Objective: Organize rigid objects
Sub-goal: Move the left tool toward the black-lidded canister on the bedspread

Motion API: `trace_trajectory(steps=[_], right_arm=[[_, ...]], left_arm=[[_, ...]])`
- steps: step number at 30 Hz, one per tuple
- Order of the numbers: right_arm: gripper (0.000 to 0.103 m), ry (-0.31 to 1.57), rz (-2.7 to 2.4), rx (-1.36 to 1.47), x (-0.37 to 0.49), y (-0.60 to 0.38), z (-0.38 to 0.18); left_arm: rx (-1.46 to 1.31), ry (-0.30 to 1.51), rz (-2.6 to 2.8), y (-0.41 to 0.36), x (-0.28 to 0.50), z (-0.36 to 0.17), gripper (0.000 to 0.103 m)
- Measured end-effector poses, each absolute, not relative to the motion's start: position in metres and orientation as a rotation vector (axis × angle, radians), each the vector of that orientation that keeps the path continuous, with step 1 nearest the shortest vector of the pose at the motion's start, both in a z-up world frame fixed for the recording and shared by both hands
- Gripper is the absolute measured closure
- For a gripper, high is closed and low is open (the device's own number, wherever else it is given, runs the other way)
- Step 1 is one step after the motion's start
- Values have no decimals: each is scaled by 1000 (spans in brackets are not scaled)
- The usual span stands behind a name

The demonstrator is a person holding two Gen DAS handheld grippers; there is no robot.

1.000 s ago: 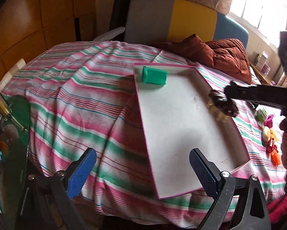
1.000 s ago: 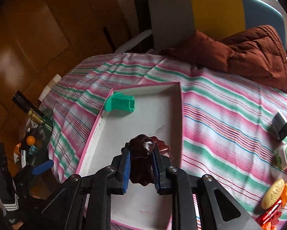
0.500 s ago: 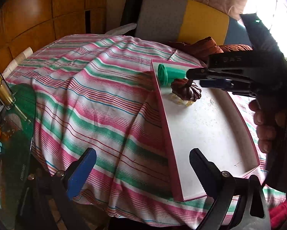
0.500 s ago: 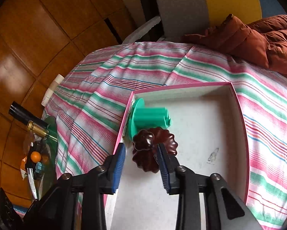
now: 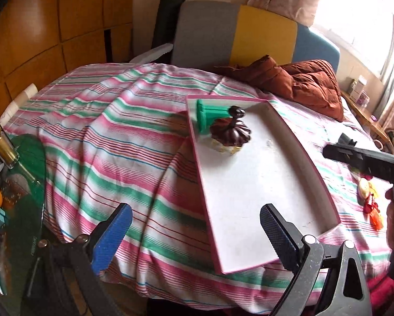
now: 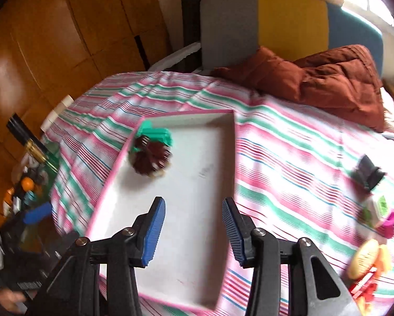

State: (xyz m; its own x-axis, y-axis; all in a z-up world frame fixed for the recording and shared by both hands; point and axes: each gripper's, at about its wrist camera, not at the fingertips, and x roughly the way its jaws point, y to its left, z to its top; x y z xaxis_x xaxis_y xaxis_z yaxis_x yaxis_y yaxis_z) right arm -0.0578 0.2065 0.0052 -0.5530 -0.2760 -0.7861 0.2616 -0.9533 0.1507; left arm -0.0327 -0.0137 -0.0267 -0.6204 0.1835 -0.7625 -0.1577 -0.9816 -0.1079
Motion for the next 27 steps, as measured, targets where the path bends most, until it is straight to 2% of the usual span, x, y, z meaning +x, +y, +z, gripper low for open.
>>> trace_trajectory(steps=[6,11,13,14,15,21,27], right_arm=[[56,59,-2667,1299,-27,269,10],[55,-6,-2823,1310,-17,338,15],[48,-43,-2904,1311,-15,366,15],[39,-70,-2947,1308,-13,381,14],[37,-105,-2990,1305,-11,395,12],[37,-565,-3088,1355,4,467,-4],[36,-757,-3116,1401,9,491,-9]], left_arm=[[-1218,15,2656,1,-24,-18,5],[-1187,69,2636,16,-20,-12,5],[-1185,71,2605,23,-19,-10,5],[-1188,82,2596,26,-19,-10,5],[-1190,95,2592,30,-19,-10,5],[-1210,109,2538,51,-20,-10,5],[-1139,196,2469,86,-15,-3,5]])
